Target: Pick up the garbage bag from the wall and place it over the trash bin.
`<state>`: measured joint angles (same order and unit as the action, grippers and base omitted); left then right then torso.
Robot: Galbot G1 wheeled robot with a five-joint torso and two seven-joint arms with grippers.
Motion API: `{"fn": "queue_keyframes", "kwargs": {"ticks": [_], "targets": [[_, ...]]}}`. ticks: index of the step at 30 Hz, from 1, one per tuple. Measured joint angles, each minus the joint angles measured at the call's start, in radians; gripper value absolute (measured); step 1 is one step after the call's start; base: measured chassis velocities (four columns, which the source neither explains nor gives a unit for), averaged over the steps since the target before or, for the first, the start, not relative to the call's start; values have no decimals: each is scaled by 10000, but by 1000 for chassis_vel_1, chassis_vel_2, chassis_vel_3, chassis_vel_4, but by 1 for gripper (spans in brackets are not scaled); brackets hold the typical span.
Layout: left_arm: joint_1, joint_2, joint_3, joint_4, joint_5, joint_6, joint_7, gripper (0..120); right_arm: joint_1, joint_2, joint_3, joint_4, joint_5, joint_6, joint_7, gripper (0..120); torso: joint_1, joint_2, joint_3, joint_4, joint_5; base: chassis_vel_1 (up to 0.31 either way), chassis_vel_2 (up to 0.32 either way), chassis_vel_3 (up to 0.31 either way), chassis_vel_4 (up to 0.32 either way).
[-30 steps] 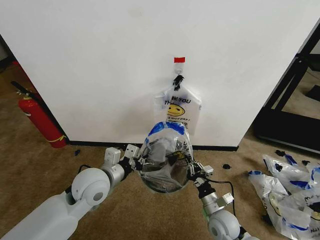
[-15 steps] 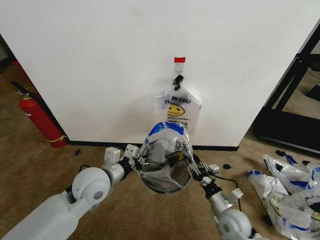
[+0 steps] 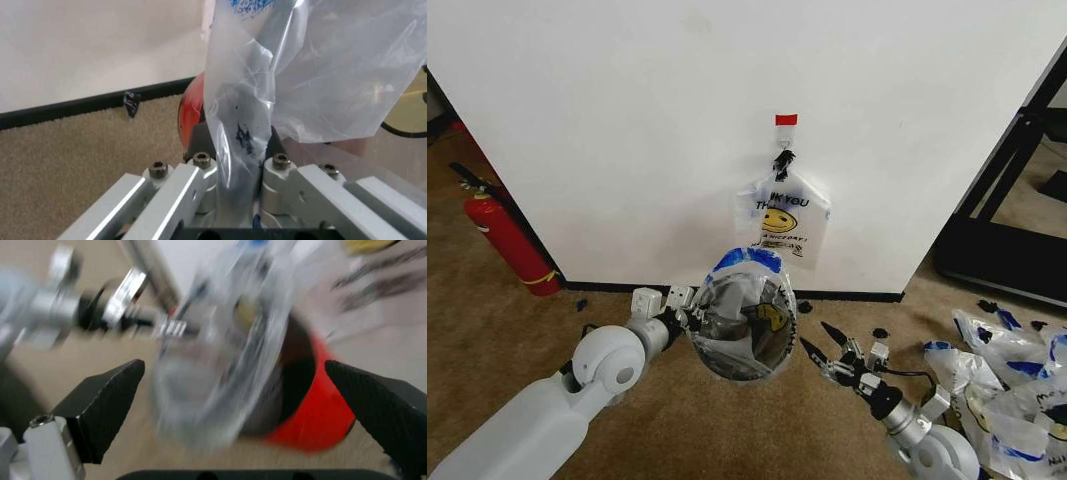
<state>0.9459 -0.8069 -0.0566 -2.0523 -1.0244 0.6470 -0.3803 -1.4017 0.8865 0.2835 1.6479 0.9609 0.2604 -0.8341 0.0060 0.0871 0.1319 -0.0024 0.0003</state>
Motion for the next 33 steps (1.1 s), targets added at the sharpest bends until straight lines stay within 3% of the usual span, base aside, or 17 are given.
{"fn": "queue_keyframes", "kwargs": {"ticks": [2,12,15,19,23,30,33], "targets": [[72,12,-78,-35,-17,-36,-11,5,64,31,9,-279,-171,-26,-463,100,0,0,0,1,-1,0,0,0,0],[255,-62,-215,-486,-118,-92,-27,5,113,362,-612,-377,1110,-147,-71,98,0,0,0,0,0,0,0,0,0],[338,-39,-199,-867,-133,-50,-31,5,217,371,-526,-100,2065,-445,-93,85,0,0,0,0,-2,0,0,0,0],[350,2,-114,-1066,-104,-17,-18,5,491,364,-323,399,3012,-485,323,98,0,0,0,1,-3,0,0,0,0],[351,1,-34,-1092,-69,-2,-8,5,731,370,-274,686,3137,-485,620,100,0,0,0,2,-3,0,0,0,0],[407,-7,18,-1207,-28,27,16,5,1136,355,-552,938,3347,-610,1342,98,0,0,0,2,-4,0,0,0,0],[405,9,18,-1264,-26,29,27,5,1343,369,-721,940,3345,-624,1760,90,0,0,0,1,-3,0,0,0,0]]}}
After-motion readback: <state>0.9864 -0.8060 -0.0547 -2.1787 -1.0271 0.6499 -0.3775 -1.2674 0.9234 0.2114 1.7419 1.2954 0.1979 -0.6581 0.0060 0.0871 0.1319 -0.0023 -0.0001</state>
